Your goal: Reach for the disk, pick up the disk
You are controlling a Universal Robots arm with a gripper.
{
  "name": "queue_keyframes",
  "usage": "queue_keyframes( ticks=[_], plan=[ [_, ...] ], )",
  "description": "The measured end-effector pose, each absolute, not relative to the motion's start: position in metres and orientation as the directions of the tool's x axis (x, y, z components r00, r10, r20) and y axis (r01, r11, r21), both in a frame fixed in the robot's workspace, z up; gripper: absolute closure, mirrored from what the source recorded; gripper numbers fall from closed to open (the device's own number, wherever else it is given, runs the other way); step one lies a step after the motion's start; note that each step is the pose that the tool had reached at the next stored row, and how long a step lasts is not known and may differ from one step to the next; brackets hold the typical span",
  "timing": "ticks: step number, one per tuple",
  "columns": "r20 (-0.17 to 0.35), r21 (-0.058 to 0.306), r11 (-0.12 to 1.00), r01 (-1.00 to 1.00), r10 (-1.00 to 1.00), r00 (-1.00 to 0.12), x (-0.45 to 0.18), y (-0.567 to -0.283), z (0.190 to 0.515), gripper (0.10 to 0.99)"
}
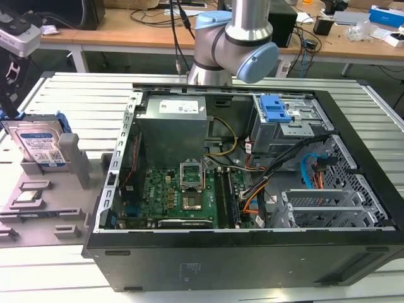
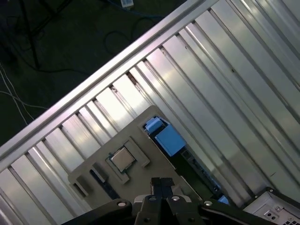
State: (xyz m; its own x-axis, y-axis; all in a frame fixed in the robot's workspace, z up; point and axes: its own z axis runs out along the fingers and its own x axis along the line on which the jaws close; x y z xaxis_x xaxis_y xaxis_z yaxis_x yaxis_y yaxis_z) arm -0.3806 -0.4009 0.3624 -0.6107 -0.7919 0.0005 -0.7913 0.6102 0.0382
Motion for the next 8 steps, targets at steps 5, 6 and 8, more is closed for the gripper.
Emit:
queue_keyframes(
  ticks=[5, 6, 8],
  plan=[
    [0.000, 0.038, 0.567, -0.823, -0.823, -0.567, -0.3806, -0.4009, 0.3624, 0.980],
    [0.001, 0.038, 0.556, -0.830, -0.831, -0.556, -0.3806, -0.4009, 0.3624, 0.980],
    [0.000, 0.038, 0.539, -0.842, -0.842, -0.539, -0.3806, -0.4009, 0.3624, 0.980]
  ],
)
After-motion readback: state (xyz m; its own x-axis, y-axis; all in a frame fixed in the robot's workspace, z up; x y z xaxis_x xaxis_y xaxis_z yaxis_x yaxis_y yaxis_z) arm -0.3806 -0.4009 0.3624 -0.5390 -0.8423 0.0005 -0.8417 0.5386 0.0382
